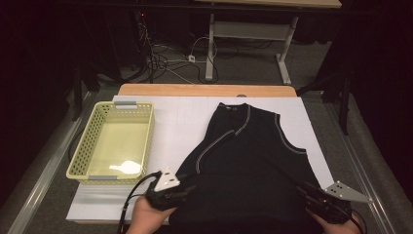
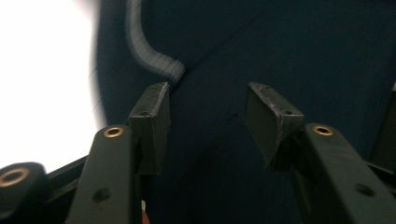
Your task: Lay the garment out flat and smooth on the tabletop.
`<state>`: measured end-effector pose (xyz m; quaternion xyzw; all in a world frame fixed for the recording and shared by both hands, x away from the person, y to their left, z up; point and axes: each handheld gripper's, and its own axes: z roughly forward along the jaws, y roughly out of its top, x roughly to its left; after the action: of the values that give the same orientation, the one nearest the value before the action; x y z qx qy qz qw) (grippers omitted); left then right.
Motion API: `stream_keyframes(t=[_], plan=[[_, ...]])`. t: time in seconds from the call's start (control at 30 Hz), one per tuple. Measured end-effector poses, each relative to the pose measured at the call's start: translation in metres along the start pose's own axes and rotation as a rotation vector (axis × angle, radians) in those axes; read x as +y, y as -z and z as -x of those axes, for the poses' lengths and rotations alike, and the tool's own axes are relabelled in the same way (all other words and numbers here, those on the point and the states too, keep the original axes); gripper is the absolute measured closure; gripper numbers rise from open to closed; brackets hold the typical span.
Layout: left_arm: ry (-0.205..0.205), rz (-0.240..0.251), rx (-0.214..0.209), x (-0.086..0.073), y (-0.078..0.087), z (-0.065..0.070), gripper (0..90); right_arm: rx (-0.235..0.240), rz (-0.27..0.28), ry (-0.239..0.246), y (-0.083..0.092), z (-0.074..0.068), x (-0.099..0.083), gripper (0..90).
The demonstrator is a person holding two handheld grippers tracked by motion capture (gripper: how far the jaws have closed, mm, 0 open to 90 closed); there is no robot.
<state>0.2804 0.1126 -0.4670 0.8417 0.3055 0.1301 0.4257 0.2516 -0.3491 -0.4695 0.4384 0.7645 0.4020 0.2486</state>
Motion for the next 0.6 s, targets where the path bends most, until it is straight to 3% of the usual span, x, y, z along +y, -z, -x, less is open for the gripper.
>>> stream_keyframes(t=[0.1, 0.13, 0.2, 0.23, 0.27, 0.3, 0.37, 0.4, 0.6], plan=[[0.029, -0.024, 0.014, 0.018, -0.031, -0.008, 48.9, 0.002, 0.011, -0.007, 0.004, 0.001, 0.0, 63.8], [0.02, -0.05, 0.046, 0.021, -0.042, -0.012, 48.5, 0.003, 0.014, -0.005, 0.005, 0.002, -0.001, 63.5], [0.012, -0.129, 0.142, 0.023, -0.062, -0.022, 37.9, 0.003, 0.015, -0.009, 0.006, 0.003, -0.002, 63.3], [0.044, -0.141, 0.135, 0.023, -0.067, -0.029, 35.5, 0.004, 0.014, -0.011, 0.006, 0.004, -0.002, 63.2], [0.09, -0.132, 0.124, 0.024, -0.066, -0.035, 35.7, 0.007, 0.017, -0.012, 0.006, 0.005, -0.002, 63.2], [0.1, -0.125, 0.118, 0.024, -0.065, -0.038, 43.8, 0.008, 0.019, -0.012, 0.006, 0.005, -0.002, 63.2], [0.078, -0.13, 0.127, 0.024, -0.062, -0.043, 62.1, 0.011, 0.021, -0.011, 0.006, 0.006, -0.002, 63.2], [0.09, -0.122, 0.133, 0.024, -0.058, -0.047, 71.1, 0.014, 0.019, -0.014, 0.005, 0.005, -0.002, 63.2], [0.153, -0.047, 0.213, 0.025, -0.038, -0.062, 73.5, 0.021, 0.011, -0.003, 0.002, 0.003, -0.002, 63.2]])
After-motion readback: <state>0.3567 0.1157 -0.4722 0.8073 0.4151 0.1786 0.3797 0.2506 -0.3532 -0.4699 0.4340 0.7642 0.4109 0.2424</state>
